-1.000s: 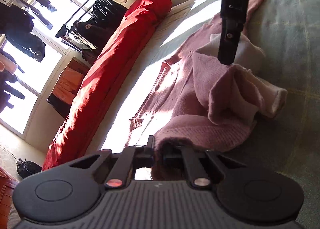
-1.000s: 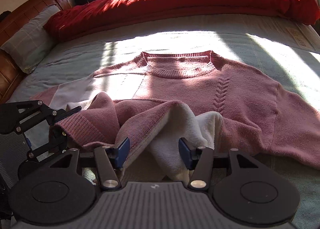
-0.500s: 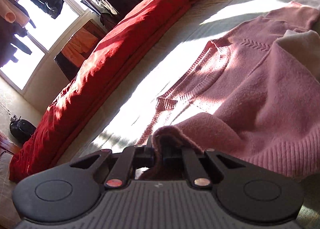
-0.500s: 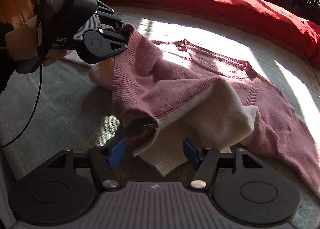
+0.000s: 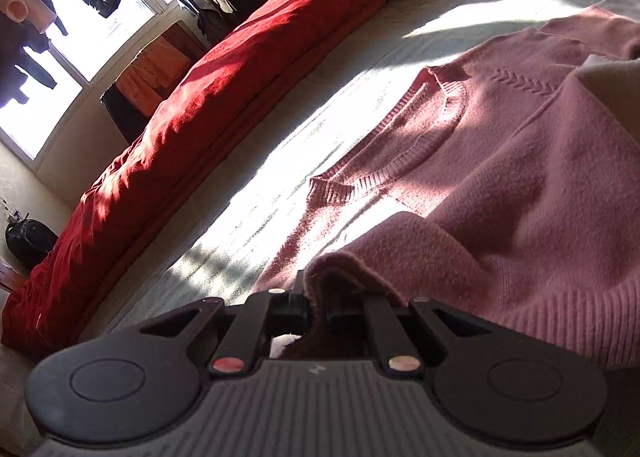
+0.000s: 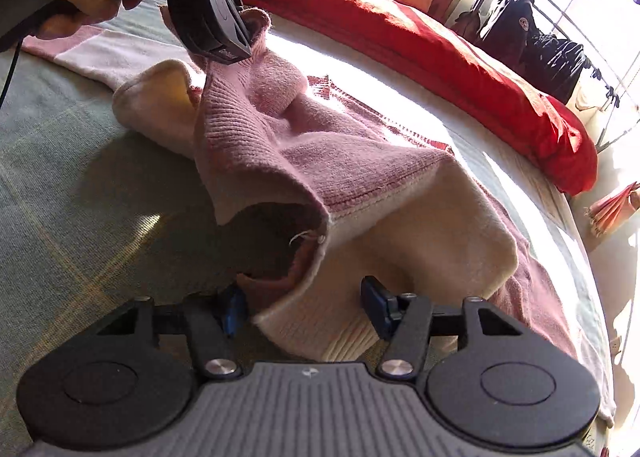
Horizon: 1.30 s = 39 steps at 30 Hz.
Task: Fold clothes
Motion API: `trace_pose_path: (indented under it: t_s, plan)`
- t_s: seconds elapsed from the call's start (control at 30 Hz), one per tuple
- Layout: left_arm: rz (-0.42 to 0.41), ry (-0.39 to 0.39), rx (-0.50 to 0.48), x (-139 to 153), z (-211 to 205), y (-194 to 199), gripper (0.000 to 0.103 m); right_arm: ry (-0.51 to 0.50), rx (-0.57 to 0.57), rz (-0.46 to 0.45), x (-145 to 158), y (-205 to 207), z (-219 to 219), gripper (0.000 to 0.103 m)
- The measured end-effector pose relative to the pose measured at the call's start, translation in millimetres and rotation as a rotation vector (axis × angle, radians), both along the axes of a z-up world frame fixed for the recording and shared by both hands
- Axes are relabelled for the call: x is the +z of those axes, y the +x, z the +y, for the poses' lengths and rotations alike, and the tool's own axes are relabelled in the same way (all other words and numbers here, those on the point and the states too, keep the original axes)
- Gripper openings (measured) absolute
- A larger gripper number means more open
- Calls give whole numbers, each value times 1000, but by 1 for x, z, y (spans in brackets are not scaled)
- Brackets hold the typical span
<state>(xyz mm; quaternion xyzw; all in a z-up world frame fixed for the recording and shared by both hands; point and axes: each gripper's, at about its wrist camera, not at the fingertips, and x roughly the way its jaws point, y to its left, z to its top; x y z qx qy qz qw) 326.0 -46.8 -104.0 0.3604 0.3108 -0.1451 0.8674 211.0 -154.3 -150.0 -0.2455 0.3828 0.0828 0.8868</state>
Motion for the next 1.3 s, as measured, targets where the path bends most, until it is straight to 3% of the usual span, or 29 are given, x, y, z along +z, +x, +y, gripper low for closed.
trace_pose_path:
  t_s: [0.1, 0.2, 0.37, 0.73, 0.93, 1.3]
  plan:
    - [2, 11, -9, 1, 4, -5, 6, 9, 37, 29, 10, -5, -10, 15]
    - [1, 18, -18, 6, 8, -14, 6, 9, 88, 55, 22, -10, -19, 13]
    - [-1, 37, -37, 19, 17, -40, 5, 13, 211, 121, 51, -12, -38, 12]
    - [-3, 93, -210, 64, 26, -135, 4, 29, 293, 222, 129, -22, -80, 11]
    - [-31, 90, -233, 88, 28, -168, 4, 3, 330, 254, 145, -42, -86, 10]
    - [-12, 110, -279, 103, 33, -218, 4, 5, 400, 323, 161, -76, -87, 11]
